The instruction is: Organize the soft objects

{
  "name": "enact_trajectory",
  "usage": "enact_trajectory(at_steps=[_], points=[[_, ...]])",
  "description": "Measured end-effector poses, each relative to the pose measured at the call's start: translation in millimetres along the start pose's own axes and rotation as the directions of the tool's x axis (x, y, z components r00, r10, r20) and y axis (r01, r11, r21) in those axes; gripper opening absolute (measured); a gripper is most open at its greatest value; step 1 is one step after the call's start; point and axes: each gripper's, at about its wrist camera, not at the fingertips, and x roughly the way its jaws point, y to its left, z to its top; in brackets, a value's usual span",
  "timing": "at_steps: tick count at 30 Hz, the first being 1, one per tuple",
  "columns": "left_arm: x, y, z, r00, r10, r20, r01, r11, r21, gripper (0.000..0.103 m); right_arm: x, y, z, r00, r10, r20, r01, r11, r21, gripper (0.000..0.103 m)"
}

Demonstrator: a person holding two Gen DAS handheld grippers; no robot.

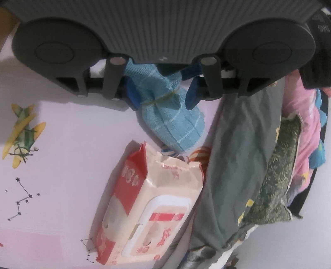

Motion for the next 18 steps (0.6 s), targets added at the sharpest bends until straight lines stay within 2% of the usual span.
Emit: enact_trajectory(at_steps=[2, 4, 8, 13, 18], points=[[1.9, -0.7, 1.0, 1.0, -0.012, -0.001, 0.012, 1.0, -0.011, 0.029, 1.5, -2.9, 0.7, 1.0, 0.015, -0.007, -0.015, 1.0, 0.018, 0.048], [0.8, -4.8, 0.3, 1.0, -0.016, 0.004, 0.017, 1.0, -0.007, 0.029, 1.8, -3.5, 0.0, 0.999, 0.029, -0.013, -0.029, 0.999, 0.03, 0.048], [-12.1, -20.5, -1.6, 0.998, 0.009, 0.061, -0.013, 0.998, 0.068, 0.026, -5.5, -1.0, -2.0, 0.998, 0.063, -0.011, -0.063, 0.997, 0.044, 0.048], [-47.2, -36.3, -7.1, 0.989, 0.003, 0.148, -0.026, 0.987, 0.156, 0.024, -24.0, 10.5, -9.2, 0.993, 0.116, 0.001, -0.116, 0.993, 0.033, 0.048], [-85.0, -44.7, -18.5, 0.978, -0.027, 0.209, -0.015, 0.98, 0.199, 0.024, -50.4, 28.4, -20.1, 0.985, 0.168, 0.039, -0.169, 0.985, 0.029, 0.048]])
